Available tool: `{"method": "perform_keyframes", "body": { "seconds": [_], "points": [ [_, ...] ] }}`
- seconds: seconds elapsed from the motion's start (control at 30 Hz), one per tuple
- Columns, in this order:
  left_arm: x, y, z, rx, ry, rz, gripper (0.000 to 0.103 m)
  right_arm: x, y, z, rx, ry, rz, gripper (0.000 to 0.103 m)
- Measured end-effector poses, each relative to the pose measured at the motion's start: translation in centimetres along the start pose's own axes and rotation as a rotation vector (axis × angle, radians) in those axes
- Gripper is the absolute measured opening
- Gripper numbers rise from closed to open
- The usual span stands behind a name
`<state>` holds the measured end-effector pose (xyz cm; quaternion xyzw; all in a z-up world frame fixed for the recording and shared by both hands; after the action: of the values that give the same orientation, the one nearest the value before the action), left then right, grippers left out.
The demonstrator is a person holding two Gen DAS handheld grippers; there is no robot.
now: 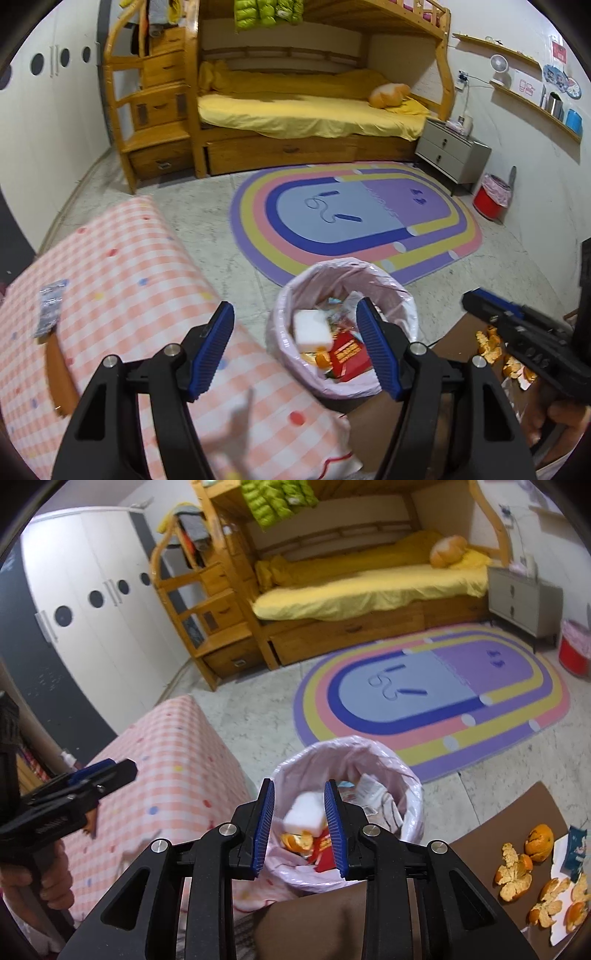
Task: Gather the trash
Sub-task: 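Carry peel and snack bag over the pink bin and open both tools, then grasp the brown leather sheath with the right tool while the left grasps the pill blister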
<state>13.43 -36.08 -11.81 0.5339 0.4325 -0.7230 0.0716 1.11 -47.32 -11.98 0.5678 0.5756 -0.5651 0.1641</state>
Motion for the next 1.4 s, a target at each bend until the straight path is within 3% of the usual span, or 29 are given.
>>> {"method": "perform_keyframes", "body": {
  "seconds": [0.23,0.33,0.57,0.73,0.9,1.07,1.4],
  "points": [
    [-0.3,-5.5,-4.0,-0.087,-0.054,0.085,0.072,-0.6,-2.4,-6.0,-0.102,-0.081,0.015,0.032],
    [0.3,-8.0,-6.6,-0.151,-0.062,0.112,0.075,0.1,-2.5,-9.8,-0.158,-0.132,0.000,0.043],
    [4.2,-13.0,-15.5,-0.342,-0.115,0.114,0.076,3.1,-0.1,-19.6,-0.288,-0.254,-0.078,0.059],
    [7.0,-15.8,-23.3,-0.486,-0.208,0.105,0.080,6.0,2.2,-25.9,-0.378,-0.355,-0.150,0.060],
    [9.2,-16.1,-29.4,-0.585,-0.301,0.094,0.080,9.0,5.2,-30.6,-0.422,-0.451,-0.209,0.059],
    [10.7,-14.6,-33.1,-0.632,-0.312,0.047,0.080,11.1,8.0,-34.3,-0.448,-0.534,-0.231,0.059],
    [9.2,-12.0,-34.9,-0.560,-0.347,0.031,0.080,14.5,11.5,-37.5,-0.461,-0.634,-0.299,0.061]
  ]
}}
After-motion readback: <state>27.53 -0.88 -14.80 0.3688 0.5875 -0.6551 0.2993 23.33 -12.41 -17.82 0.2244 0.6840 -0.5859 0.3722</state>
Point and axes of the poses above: each gripper's, at about its wrist camera, not at the fingertips, and y roughly the way its jaws point, z to its right, x to its underside, the point moved 8 cm from there along y, roughly the way its jaws point, and after that the axes turned 13 degrees about z, right-handed, at the moved point
